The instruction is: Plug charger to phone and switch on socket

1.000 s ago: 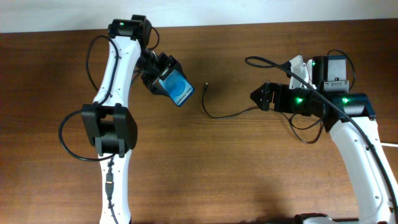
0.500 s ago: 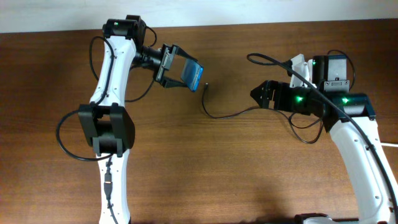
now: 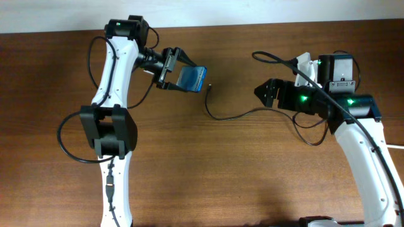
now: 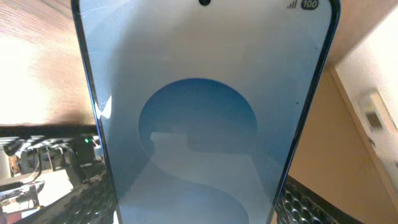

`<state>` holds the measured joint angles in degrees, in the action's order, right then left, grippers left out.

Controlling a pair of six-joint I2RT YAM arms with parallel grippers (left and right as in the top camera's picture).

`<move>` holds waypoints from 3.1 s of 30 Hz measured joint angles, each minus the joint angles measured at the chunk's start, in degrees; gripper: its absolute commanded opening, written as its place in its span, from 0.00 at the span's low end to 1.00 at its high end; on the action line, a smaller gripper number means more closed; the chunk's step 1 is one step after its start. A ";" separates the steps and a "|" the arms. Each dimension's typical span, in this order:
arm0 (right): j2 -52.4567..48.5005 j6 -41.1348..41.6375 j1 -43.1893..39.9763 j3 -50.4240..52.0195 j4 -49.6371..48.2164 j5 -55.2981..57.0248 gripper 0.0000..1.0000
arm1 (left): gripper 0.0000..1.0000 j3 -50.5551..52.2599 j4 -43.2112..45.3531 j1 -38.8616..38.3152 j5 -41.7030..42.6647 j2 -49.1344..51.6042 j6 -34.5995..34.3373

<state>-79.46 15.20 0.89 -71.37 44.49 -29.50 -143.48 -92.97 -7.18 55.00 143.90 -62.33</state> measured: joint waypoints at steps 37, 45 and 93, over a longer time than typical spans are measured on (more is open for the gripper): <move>-10.73 25.33 23.87 -0.09 -15.45 14.78 0.58 | 0.00 0.00 -0.02 -8.52 -13.40 0.00 -6.75; -14.53 26.99 23.87 -0.09 -18.49 15.54 0.52 | 0.00 0.00 0.00 -9.66 -12.83 0.00 -6.75; -9.51 42.10 6.32 0.00 -28.09 10.56 0.04 | 0.17 -1.01 22.45 -9.77 9.25 0.00 25.66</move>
<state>-88.97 57.30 7.20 -71.37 16.40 -18.94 -144.49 -70.52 -16.95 64.25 143.90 -36.67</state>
